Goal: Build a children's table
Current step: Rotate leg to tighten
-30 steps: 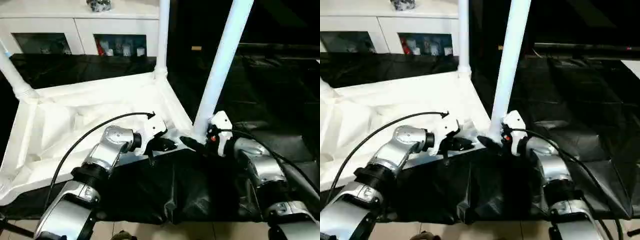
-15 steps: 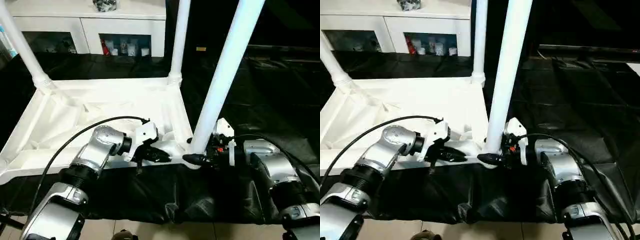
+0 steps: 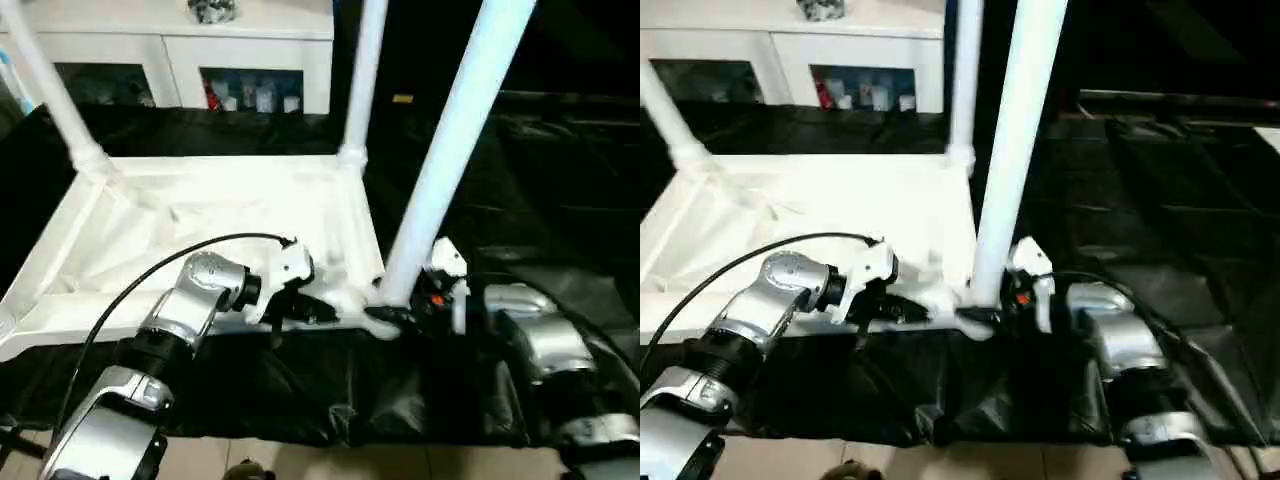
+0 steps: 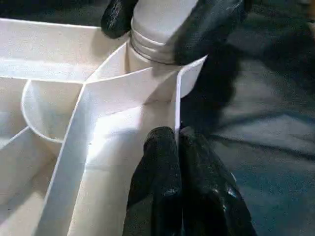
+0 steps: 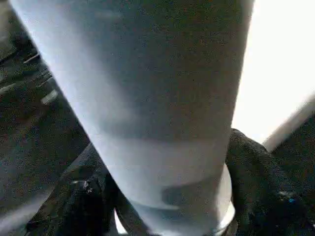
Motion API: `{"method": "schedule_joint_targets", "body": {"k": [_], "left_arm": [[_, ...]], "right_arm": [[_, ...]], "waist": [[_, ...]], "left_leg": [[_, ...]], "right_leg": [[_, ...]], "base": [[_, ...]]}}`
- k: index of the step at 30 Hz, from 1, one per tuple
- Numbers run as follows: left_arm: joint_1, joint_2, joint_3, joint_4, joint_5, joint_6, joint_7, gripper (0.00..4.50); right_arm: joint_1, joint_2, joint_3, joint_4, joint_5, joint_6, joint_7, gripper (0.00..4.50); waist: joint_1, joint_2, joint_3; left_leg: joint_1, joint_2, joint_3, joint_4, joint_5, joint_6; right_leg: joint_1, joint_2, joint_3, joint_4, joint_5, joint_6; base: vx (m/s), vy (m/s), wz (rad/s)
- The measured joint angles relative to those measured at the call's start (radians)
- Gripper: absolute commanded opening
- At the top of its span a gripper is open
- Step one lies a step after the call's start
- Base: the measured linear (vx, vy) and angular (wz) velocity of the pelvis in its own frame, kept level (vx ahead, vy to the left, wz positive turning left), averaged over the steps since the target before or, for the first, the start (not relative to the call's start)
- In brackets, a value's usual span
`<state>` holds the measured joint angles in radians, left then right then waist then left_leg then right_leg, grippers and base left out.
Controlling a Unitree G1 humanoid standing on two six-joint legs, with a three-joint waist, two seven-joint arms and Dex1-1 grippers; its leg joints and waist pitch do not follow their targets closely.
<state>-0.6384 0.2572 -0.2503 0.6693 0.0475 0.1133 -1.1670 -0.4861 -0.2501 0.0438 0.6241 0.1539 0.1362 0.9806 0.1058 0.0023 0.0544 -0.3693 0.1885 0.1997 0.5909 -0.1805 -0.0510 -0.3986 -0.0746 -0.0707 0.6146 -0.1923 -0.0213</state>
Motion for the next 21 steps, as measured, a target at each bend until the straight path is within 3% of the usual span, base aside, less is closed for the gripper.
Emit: {"method": "schedule_joint_targets", "body": {"k": [5,9,12,17,21], "left_arm": [[-0.046,-0.064,0.016,0.054,0.033,0.037,0.161,0.00],[-0.062,-0.109,0.022,0.071,0.046,0.055,0.266,0.00],[-0.062,-0.120,0.029,0.076,0.047,0.044,0.282,0.00],[-0.057,-0.122,0.027,0.076,0.056,0.021,0.280,0.00],[-0.030,-0.098,0.023,0.037,0.055,0.005,0.228,0.00]], "right_arm": [[-0.049,0.091,-0.063,0.071,-0.015,-0.012,-0.270,2.68],[-0.070,0.139,-0.095,0.100,-0.031,-0.035,-0.428,2.68],[-0.070,0.143,-0.095,0.115,-0.052,-0.074,-0.448,3.38],[-0.069,0.140,-0.075,0.121,-0.090,-0.105,-0.447,3.75],[-0.056,0.106,-0.044,0.118,-0.090,-0.136,-0.358,3.75]], "waist": [[-0.017,-0.001,0.000],[-0.017,0.000,-0.001],[-0.014,0.000,-0.001],[-0.016,-0.001,-0.001],[-0.016,0.000,-0.001]], "left_leg": [[0.000,-0.001,0.000,0.000,0.000,0.000],[0.000,-0.001,0.000,0.000,0.000,0.000],[-0.001,-0.001,0.000,0.000,0.000,0.000],[-0.001,-0.001,0.000,0.000,0.000,0.000],[-0.001,-0.001,0.000,-0.001,0.000,0.000]], "right_leg": [[0.000,0.000,0.001,-0.001,0.001,-0.001],[0.000,0.000,0.001,-0.001,0.001,-0.001],[0.000,0.000,0.001,-0.002,0.001,0.000],[0.000,-0.001,0.001,-0.003,0.001,0.000],[0.000,0.000,0.001,-0.003,0.000,0.001]], "base": [[0.000,0.000,0.00],[0.000,0.000,0.00],[0.000,0.000,0.00],[0.000,0.000,0.00],[0.000,0.000,0.00]]}}
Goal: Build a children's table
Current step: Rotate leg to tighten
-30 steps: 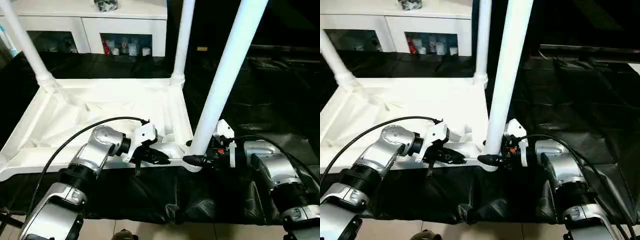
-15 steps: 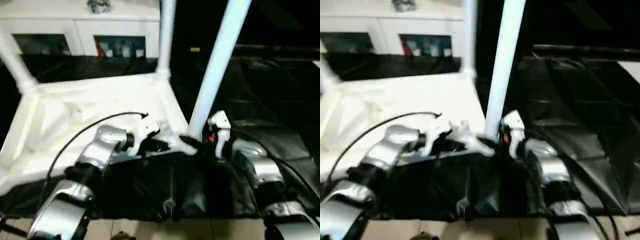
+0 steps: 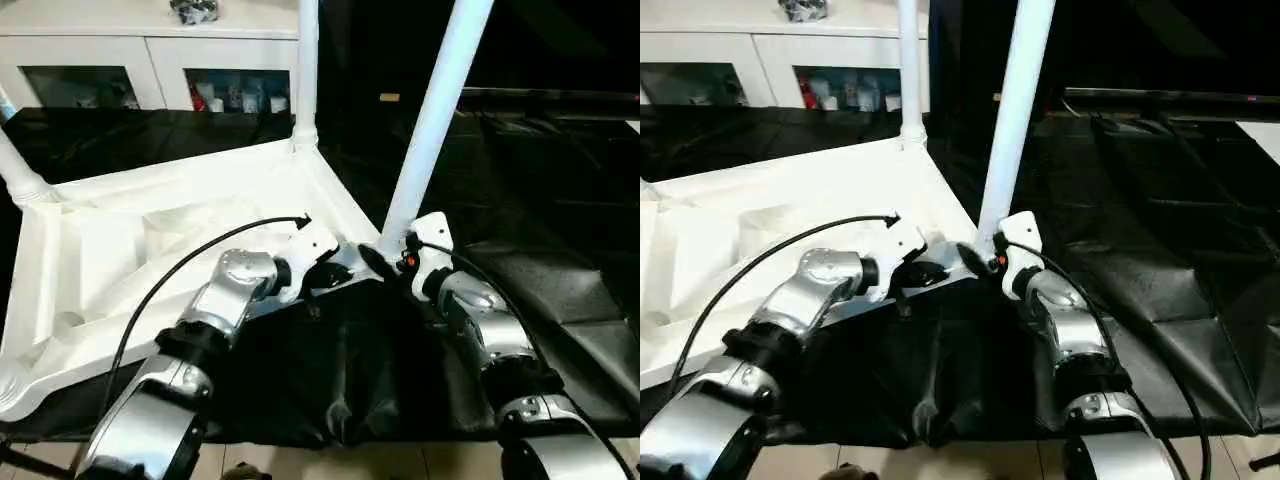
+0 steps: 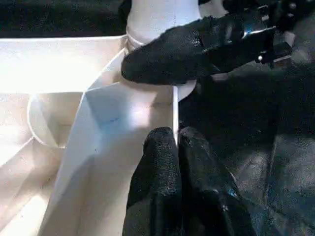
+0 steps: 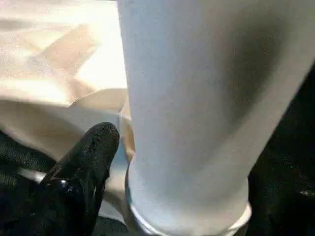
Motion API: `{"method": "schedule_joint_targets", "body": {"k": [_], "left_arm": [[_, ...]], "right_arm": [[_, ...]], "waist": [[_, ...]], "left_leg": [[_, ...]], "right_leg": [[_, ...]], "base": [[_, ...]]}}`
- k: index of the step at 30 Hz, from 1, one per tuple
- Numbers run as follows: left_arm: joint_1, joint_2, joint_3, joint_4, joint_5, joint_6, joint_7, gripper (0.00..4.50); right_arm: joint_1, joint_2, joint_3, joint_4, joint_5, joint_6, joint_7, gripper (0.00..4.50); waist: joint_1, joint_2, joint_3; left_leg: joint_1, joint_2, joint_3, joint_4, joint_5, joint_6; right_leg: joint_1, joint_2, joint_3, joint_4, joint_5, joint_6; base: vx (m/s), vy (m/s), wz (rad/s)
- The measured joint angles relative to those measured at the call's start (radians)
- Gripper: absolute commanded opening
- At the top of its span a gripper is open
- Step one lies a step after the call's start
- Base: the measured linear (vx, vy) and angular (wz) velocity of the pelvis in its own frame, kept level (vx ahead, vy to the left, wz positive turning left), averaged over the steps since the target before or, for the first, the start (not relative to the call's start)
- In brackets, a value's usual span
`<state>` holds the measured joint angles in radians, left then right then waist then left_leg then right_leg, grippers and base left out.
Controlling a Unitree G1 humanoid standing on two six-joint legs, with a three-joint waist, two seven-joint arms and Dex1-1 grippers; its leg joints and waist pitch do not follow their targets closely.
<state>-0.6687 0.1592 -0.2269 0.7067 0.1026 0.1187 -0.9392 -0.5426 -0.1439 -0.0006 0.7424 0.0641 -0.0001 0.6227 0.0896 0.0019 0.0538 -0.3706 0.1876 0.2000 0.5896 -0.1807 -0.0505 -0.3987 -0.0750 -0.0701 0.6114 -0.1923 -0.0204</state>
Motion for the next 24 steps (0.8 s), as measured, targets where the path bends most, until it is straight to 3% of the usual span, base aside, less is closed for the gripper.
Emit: {"method": "schedule_joint_targets", "body": {"k": [7,14,15,24], "left_arm": [[0.032,0.056,-0.027,-0.053,-0.031,-0.025,-0.162,0.00],[0.057,0.117,-0.047,-0.094,-0.067,-0.039,-0.312,0.00],[0.060,0.122,-0.047,-0.098,-0.069,-0.040,-0.323,0.00],[0.063,0.141,-0.055,-0.101,-0.070,-0.051,-0.366,0.00]], "right_arm": [[0.047,-0.094,0.048,-0.064,0.015,-0.021,0.273,3.75],[0.078,-0.185,0.105,-0.142,0.084,0.045,0.549,3.75],[0.078,-0.188,0.109,-0.146,0.085,0.051,0.567,3.51],[0.078,-0.199,0.121,-0.156,0.091,0.081,0.613,2.84]], "waist": [[0.008,0.001,0.000],[0.026,0.000,0.000],[0.027,0.000,0.000],[0.029,0.000,0.000]], "left_leg": [[-0.001,0.000,0.000,0.000,0.000,0.001],[-0.001,0.001,0.000,0.001,0.000,0.001],[-0.001,0.001,0.000,0.001,0.000,0.001],[-0.001,0.001,0.000,0.002,0.000,0.001]], "right_leg": [[-0.001,0.000,0.000,0.002,-0.001,0.001],[-0.001,0.000,-0.001,0.002,-0.001,0.001],[-0.001,0.000,-0.001,0.002,-0.001,0.001],[-0.001,0.000,-0.001,0.002,-0.001,0.001]], "base": [[0.000,0.000,0.00],[0.000,0.000,0.00],[0.000,0.000,0.00],[0.000,0.000,0.00]]}}
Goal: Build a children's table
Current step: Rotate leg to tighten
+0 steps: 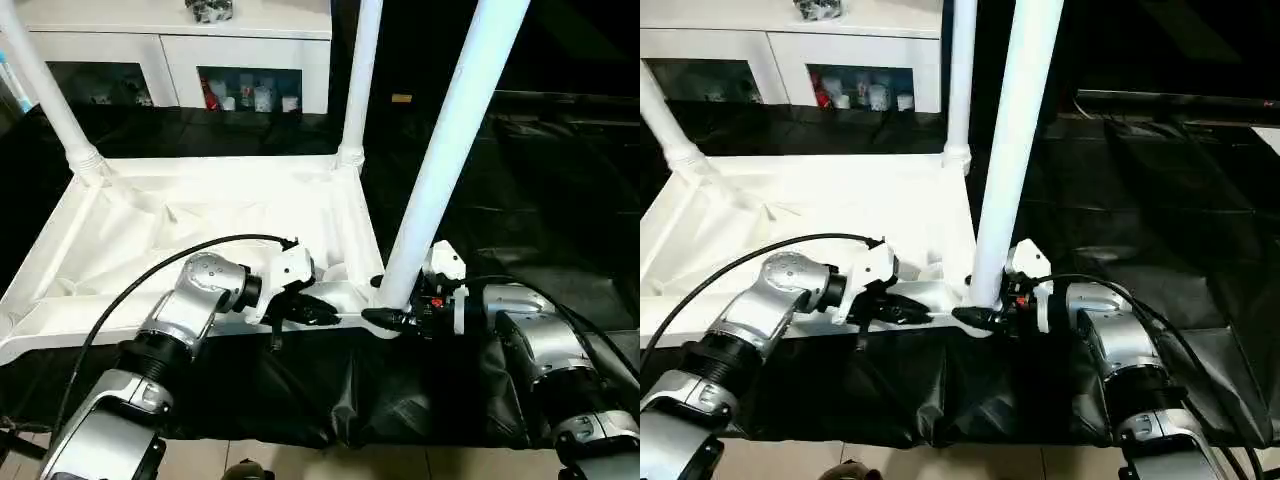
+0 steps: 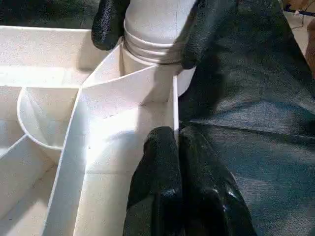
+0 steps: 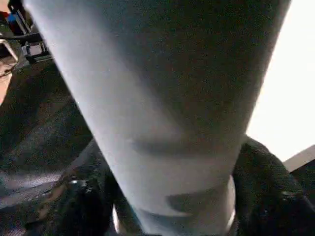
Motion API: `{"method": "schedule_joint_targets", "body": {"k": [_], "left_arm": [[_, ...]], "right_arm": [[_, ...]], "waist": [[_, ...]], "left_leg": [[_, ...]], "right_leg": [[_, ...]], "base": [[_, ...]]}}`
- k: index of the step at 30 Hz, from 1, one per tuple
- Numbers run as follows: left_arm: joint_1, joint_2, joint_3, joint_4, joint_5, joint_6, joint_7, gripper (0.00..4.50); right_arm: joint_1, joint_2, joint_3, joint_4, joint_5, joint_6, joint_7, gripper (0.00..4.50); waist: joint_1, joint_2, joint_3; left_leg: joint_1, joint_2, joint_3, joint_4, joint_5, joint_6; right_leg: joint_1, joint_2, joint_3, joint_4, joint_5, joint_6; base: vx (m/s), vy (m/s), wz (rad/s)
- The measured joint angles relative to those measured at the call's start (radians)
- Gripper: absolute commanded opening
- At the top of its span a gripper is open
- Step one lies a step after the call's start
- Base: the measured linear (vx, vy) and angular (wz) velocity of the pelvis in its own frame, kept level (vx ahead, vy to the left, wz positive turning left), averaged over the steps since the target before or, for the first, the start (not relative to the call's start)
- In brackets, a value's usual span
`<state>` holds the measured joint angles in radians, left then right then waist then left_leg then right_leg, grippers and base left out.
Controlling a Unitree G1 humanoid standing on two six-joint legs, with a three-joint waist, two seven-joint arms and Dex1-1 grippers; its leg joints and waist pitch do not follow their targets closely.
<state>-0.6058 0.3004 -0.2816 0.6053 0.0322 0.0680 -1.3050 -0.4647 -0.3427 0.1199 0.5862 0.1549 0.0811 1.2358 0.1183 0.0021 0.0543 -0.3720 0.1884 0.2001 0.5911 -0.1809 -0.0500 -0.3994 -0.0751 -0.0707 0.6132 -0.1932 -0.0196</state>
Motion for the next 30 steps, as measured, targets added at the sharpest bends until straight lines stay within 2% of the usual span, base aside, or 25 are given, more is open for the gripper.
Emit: {"method": "schedule_joint_targets", "body": {"k": [7,12,14,17,20,24,25,28,30], "left_arm": [[0.002,0.000,0.001,0.002,0.000,-0.002,0.004,0.00],[0.001,-0.009,0.017,0.018,0.002,-0.001,0.061,0.00],[-0.013,-0.042,0.034,0.053,0.020,0.006,0.147,0.00],[-0.041,-0.088,0.043,0.088,0.049,0.026,0.260,0.00],[-0.078,-0.147,0.052,0.132,0.074,0.057,0.385,0.00],[-0.083,-0.170,0.052,0.136,0.079,0.064,0.427,0.00],[-0.083,-0.170,0.053,0.136,0.079,0.063,0.426,0.00],[-0.083,-0.169,0.053,0.136,0.081,0.057,0.418,0.00],[-0.081,-0.163,0.050,0.136,0.082,0.043,0.412,0.00]], "right_arm": [[0.022,0.008,-0.006,-0.028,0.000,0.005,-0.024,2.70],[0.028,0.052,-0.039,-0.016,-0.002,0.000,-0.126,2.69],[0.007,0.108,-0.080,0.035,-0.011,-0.012,-0.266,2.69],[-0.041,0.161,-0.112,0.099,-0.034,-0.020,-0.452,2.68],[-0.092,0.218,-0.151,0.164,-0.052,-0.020,-0.652,2.68],[-0.100,0.234,-0.158,0.174,-0.055,-0.031,-0.728,2.68],[-0.100,0.239,-0.162,0.176,-0.057,-0.038,-0.731,3.23],[-0.100,0.246,-0.165,0.181,-0.066,-0.052,-0.731,3.40],[-0.100,0.247,-0.165,0.181,-0.066,-0.053,-0.722,3.83]], "waist": [[0.000,0.000,0.000],[-0.006,0.000,0.000],[-0.011,0.000,0.000],[-0.025,0.000,0.000],[-0.030,0.000,0.000],[-0.029,0.001,-0.001],[-0.029,0.001,-0.001],[-0.029,0.001,-0.001],[-0.030,0.002,-0.001]], "left_leg": [[0.000,0.000,0.000,0.000,0.000,0.000],[0.001,0.000,0.000,0.000,0.000,0.000],[0.004,0.000,0.000,0.000,0.000,-0.001],[0.004,0.000,0.000,0.000,0.000,-0.001],[0.004,-0.001,0.000,0.000,0.000,-0.001],[0.004,-0.001,0.000,-0.001,0.000,-0.001],[0.004,-0.001,0.000,-0.001,0.000,-0.001],[0.003,-0.001,0.000,-0.001,0.000,-0.001],[0.003,-0.001,0.000,-0.001,0.000,-0.001]], "right_leg": [[0.000,0.000,0.000,0.000,0.000,0.000],[0.000,0.000,0.000,0.002,0.001,-0.001],[0.002,0.000,0.000,0.002,0.001,-0.002],[0.002,0.000,0.001,0.001,0.002,-0.002],[0.002,0.000,0.001,0.000,0.004,-0.003],[0.002,0.000,0.001,0.000,0.003,-0.002],[0.002,0.000,0.001,0.000,0.003,-0.002],[0.002,0.000,0.001,0.000,0.003,-0.001],[0.002,0.000,0.001,-0.001,0.003,-0.001]], "base": [[0.000,0.000,0.00],[0.000,0.000,0.00],[0.000,0.000,0.00],[0.000,0.000,0.00],[0.000,0.000,0.00],[0.000,0.000,0.00],[0.000,0.000,0.00],[0.000,0.000,0.00],[0.000,0.000,0.00]]}}
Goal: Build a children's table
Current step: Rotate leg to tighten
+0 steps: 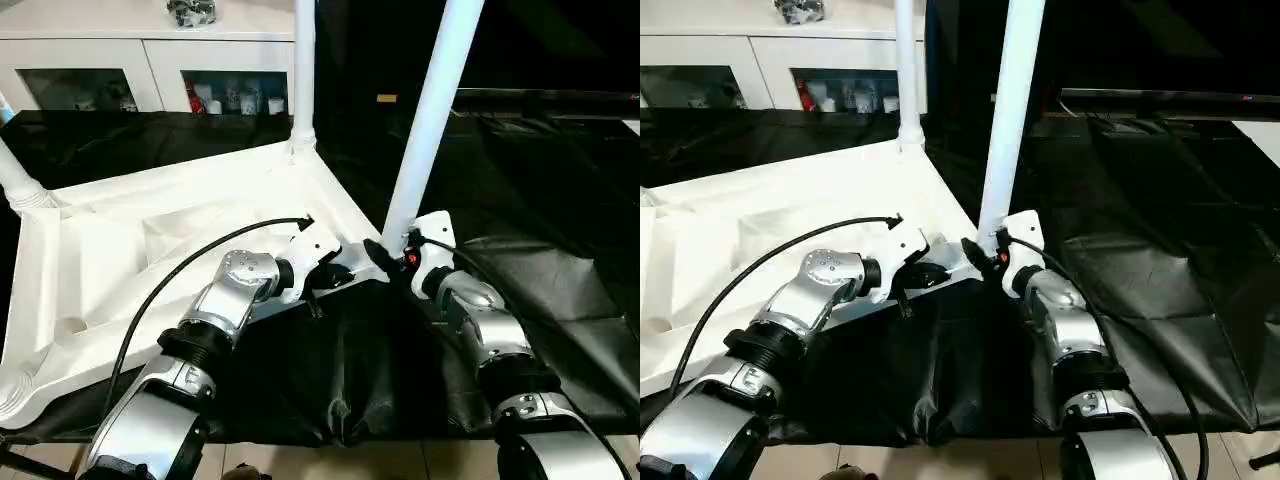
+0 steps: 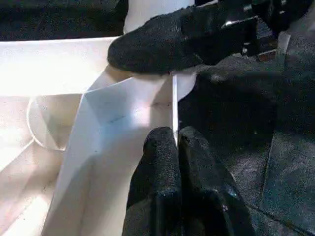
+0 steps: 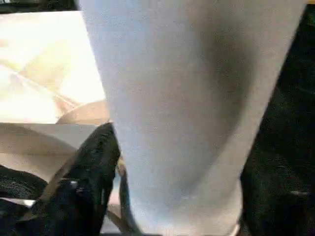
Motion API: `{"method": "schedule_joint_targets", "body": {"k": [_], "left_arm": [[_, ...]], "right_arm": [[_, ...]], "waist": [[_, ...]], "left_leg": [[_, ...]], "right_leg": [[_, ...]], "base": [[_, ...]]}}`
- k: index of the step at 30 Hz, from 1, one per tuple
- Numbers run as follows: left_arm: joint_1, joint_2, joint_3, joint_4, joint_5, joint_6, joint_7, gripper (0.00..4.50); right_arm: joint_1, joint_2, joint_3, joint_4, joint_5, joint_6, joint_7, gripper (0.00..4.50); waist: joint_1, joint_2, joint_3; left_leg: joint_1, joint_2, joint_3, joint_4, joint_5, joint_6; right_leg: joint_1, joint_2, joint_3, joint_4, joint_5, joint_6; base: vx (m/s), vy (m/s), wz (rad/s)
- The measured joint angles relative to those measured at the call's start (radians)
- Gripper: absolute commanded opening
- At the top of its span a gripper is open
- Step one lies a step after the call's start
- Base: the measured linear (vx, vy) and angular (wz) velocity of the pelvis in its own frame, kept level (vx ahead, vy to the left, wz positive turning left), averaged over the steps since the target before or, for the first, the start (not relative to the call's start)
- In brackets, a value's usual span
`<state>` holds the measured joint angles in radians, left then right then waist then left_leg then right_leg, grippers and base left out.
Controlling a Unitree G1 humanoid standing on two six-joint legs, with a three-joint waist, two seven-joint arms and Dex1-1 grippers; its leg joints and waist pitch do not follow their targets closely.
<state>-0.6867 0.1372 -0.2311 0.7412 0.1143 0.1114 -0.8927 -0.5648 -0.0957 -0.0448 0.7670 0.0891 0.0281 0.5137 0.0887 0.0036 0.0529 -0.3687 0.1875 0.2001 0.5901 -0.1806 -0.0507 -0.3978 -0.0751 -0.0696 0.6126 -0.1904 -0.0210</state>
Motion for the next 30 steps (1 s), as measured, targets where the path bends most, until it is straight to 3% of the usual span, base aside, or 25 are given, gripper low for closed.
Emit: {"method": "schedule_joint_targets", "body": {"k": [7,16,17,21,30], "left_arm": [[0.019,0.040,-0.009,-0.028,-0.011,-0.033,-0.111,0.00],[0.036,0.107,-0.033,-0.062,-0.051,-0.058,-0.274,0.00],[0.044,0.121,-0.037,-0.071,-0.060,-0.063,-0.307,0.00],[0.056,0.157,-0.048,-0.094,-0.077,-0.068,-0.392,0.00],[0.060,0.179,-0.061,-0.109,-0.084,-0.066,-0.469,0.00]], "right_arm": [[0.020,-0.044,0.027,-0.029,0.019,0.004,0.172,4.07],[0.068,-0.173,0.106,-0.122,0.059,0.042,0.505,4.07],[0.076,-0.198,0.126,-0.140,0.062,0.047,0.567,3.83],[0.087,-0.233,0.162,-0.172,0.067,0.059,0.686,3.63],[0.102,-0.257,0.187,-0.217,0.082,0.100,0.768,2.87]], "waist": [[0.001,0.000,0.000],[0.020,-0.001,0.001],[0.024,-0.002,0.001],[0.031,-0.002,0.002],[0.041,-0.002,0.002]], "left_leg": [[-0.001,0.000,0.000,-0.001,0.000,0.000],[-0.004,0.001,0.000,0.000,0.000,0.000],[-0.004,0.001,0.000,0.000,0.000,0.000],[-0.004,0.001,0.000,0.001,0.000,0.000],[-0.005,0.001,0.000,0.001,0.000,0.000]], "right_leg": [[-0.001,0.000,0.000,0.000,-0.001,0.001],[-0.003,0.000,-0.001,-0.001,-0.001,0.001],[-0.003,0.000,-0.001,-0.001,-0.001,0.001],[-0.003,0.000,-0.001,-0.001,-0.001,0.001],[-0.002,0.000,-0.001,-0.001,-0.001,0.001]], "base": [[0.000,0.000,0.00],[0.000,0.000,0.00],[0.000,0.000,0.00],[0.000,0.000,0.00],[0.000,0.000,0.00]]}}
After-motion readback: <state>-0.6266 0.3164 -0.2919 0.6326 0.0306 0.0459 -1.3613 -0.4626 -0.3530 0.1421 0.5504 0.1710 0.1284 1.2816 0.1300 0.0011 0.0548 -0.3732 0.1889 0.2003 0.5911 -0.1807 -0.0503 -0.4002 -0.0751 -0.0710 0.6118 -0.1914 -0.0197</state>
